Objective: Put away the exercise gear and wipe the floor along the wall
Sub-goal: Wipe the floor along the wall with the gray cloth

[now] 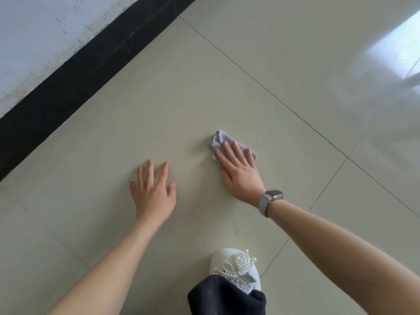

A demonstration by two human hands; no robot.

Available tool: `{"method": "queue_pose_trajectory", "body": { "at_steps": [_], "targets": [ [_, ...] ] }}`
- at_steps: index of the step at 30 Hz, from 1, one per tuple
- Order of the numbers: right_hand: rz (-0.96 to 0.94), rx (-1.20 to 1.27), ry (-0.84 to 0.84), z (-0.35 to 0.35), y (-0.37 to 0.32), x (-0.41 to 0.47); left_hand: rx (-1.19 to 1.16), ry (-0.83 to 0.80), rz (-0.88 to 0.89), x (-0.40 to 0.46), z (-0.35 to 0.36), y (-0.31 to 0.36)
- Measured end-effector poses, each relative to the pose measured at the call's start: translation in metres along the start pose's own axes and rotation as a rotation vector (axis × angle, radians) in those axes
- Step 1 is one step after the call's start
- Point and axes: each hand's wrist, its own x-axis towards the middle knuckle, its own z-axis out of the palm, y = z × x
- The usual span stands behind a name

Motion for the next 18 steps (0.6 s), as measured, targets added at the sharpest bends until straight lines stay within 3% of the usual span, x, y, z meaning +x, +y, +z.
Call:
{"method": "queue_pose_trajectory", "body": {
  "at_steps": [4,6,9,13,15,16,18],
  "targets": [
    [-0.630,-0.016,-0.391,0.020,-0.027,-0.066,0.012,0.065,-0.018,0.001,0.000,0.004],
    [-0.702,0.012,-0.434,0.011,-0.012,-0.074,0.031,0.064,-0.019,0.002,0.001,0.012],
    [-0.425,0.042,-0.313,-0.015,0.041,-0.062,0.085,0.015,0.068,0.005,0.002,0.033],
    [0.235,0.077,-0.034,-0.062,0.126,-0.049,0.153,-0.099,0.203,0.009,0.008,0.079],
    [0.459,0.176,0.064,-0.064,0.132,-0.054,0.188,-0.144,0.257,0.011,0.014,0.101],
    [0.483,0.166,0.092,-0.055,0.127,-0.060,0.201,-0.157,0.278,0.012,0.017,0.110],
    [0.278,0.080,0.111,-0.025,0.106,-0.085,0.226,-0.175,0.309,0.013,0.023,0.125]
  ]
}}
